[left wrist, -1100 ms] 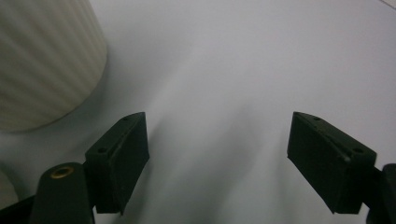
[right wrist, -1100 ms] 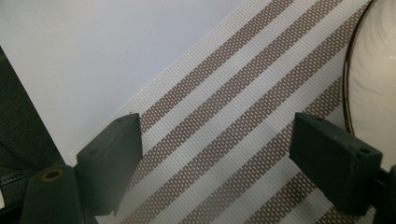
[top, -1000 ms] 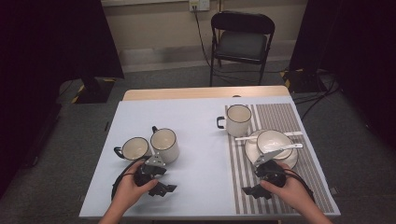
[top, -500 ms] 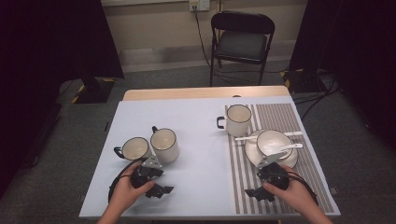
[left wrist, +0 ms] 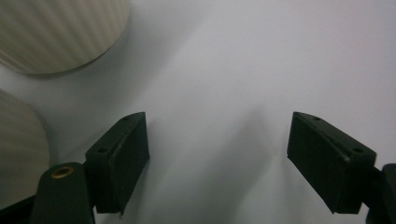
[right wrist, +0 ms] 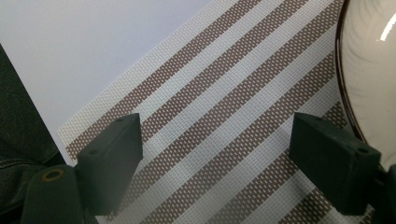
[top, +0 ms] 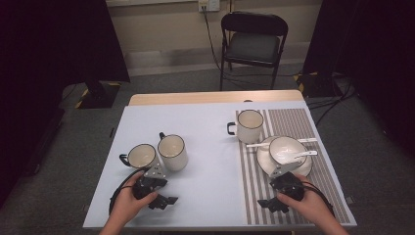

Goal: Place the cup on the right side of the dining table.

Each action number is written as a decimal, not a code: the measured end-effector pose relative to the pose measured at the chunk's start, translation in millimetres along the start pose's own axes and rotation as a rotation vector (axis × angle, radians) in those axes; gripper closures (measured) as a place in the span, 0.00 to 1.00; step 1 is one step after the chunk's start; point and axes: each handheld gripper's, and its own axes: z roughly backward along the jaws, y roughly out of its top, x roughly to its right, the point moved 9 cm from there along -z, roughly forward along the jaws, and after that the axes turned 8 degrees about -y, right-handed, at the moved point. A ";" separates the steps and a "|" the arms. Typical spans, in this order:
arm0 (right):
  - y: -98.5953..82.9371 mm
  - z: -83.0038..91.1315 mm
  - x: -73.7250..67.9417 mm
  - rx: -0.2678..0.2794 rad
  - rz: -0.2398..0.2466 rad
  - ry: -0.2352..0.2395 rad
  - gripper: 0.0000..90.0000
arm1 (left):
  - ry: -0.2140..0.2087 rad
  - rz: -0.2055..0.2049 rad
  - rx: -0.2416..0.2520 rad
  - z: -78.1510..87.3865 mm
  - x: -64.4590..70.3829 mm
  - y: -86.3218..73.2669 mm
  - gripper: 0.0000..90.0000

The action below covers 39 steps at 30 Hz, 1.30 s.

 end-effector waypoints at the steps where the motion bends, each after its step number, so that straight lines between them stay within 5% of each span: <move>1: -0.3 -0.3 -0.1 0.002 0.003 0.000 0.19 | 0.005 0.001 0.000 0.7 -0.4 -1.1 0.23; 20: -12.4 -3.6 5.9 0.054 0.049 -0.021 0.20 | -0.006 -0.130 0.059 -0.9 2.0 -9.5 0.17; 36: -17.1 -4.2 4.7 0.118 0.095 -0.025 0.19 | 0.005 -0.185 0.108 -1.8 3.0 -14.0 0.16; 39: -19.8 -4.3 4.6 0.145 0.133 -0.028 0.19 | 0.001 -0.184 0.135 -1.9 3.2 -15.1 0.16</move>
